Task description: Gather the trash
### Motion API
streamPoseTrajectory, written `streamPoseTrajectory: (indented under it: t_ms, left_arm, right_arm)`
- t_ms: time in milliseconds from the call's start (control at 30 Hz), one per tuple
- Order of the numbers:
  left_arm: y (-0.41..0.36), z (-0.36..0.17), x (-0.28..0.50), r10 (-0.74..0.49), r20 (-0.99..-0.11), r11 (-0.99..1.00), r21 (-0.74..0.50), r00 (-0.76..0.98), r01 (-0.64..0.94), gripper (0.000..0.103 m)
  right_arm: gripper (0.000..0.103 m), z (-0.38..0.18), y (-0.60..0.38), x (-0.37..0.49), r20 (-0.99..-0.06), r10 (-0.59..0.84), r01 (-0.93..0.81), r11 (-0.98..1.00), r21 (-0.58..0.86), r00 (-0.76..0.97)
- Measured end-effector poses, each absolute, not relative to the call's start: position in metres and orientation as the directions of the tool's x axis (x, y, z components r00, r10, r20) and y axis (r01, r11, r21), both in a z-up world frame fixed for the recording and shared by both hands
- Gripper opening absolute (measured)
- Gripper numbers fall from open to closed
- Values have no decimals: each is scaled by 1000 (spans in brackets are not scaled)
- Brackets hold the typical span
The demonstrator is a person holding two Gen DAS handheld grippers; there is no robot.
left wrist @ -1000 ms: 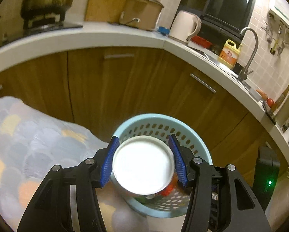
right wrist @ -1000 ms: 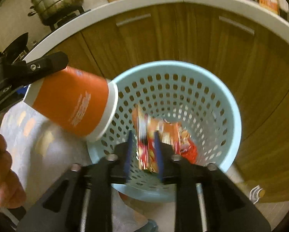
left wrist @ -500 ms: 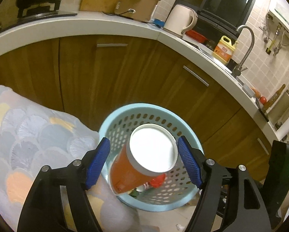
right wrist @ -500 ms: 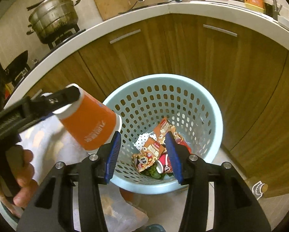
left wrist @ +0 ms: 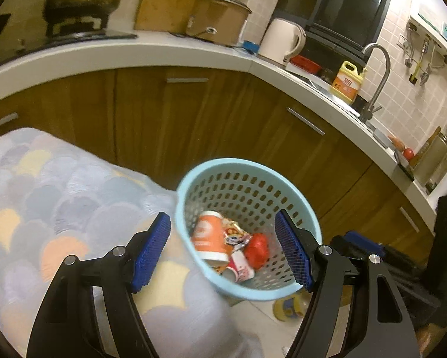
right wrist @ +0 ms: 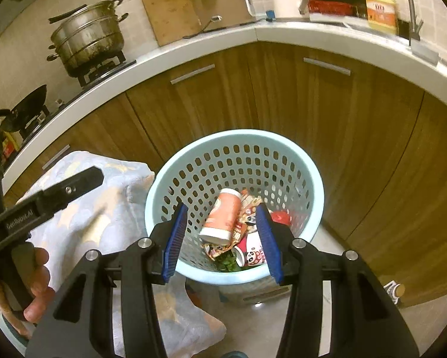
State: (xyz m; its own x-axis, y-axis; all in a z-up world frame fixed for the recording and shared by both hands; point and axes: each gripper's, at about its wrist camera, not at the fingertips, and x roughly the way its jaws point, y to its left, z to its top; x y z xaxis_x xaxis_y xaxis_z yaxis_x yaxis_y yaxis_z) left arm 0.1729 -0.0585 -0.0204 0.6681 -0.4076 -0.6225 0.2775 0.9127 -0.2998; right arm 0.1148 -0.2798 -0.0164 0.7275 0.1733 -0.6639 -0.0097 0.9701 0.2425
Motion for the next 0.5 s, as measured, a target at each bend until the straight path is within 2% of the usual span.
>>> streamPoseTrajectory:
  t_ms: [167, 367, 500]
  left_arm:
    - [-40, -7, 142, -333, -593, 942, -240, 733, 233, 71]
    - [-21, 18, 88, -168, -514, 986, -103, 841, 134, 85]
    - [-6, 20, 58, -69, -462, 997, -54, 884, 50, 87]
  right_arm:
    - [44, 2, -261, 98, -632, 156, -35, 979, 199, 759]
    - [48, 23, -240, 65, -567, 153, -42, 978, 205, 810]
    - [51, 26, -229, 46, -534, 109, -13, 984, 180, 838]
